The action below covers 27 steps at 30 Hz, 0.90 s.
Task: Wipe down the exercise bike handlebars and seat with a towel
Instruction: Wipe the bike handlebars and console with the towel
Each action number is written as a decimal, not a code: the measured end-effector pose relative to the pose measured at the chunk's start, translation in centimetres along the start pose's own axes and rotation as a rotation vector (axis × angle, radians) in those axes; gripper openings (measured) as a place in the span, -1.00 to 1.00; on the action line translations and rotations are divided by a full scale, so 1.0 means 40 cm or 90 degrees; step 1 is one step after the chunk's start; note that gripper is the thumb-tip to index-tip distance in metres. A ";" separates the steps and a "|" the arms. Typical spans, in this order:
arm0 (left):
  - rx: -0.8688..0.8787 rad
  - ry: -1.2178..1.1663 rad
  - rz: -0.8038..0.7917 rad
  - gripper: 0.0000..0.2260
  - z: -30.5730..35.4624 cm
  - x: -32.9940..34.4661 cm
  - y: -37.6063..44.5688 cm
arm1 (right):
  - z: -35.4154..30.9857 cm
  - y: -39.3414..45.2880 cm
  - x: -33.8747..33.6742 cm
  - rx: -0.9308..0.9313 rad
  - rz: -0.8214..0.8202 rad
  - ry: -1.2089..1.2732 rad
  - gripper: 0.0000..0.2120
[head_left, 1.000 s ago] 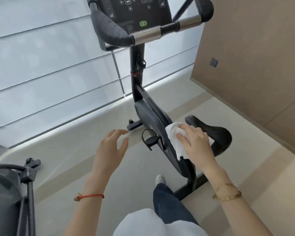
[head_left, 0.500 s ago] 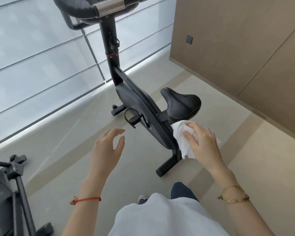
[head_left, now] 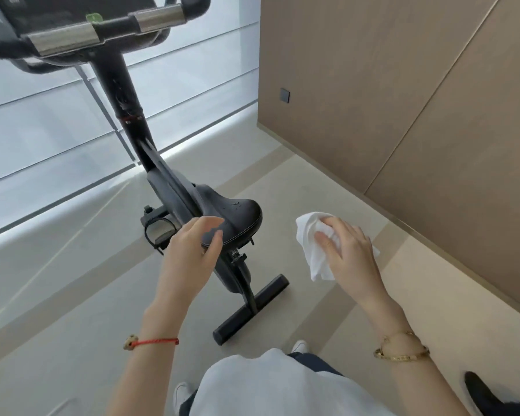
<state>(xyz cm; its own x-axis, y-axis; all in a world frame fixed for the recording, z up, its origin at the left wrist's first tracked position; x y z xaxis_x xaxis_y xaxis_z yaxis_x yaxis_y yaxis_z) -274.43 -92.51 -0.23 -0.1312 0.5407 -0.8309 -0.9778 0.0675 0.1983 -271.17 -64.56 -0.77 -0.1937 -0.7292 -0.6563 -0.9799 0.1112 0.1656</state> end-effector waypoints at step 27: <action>-0.117 -0.038 0.139 -0.80 0.239 0.304 0.786 | 0.273 0.990 -0.098 -0.111 -0.117 0.101 -0.73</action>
<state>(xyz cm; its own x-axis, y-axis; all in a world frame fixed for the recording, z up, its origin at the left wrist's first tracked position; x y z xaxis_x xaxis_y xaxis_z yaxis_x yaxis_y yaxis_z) -305.22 -75.79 0.87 -0.3370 0.5751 -0.7455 -0.9415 -0.2055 0.2671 -309.73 -49.91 0.33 0.0095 -0.8246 -0.5656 -0.9720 -0.1404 0.1884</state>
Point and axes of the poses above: each hand's wrist, its own y-axis towards the middle knuckle, its own x-axis out of the palm, z = x × y, the point moved 10 cm from there along y, towards the middle knuckle, and after that the axes turned 11 degrees about y, right-handed, at the moved point
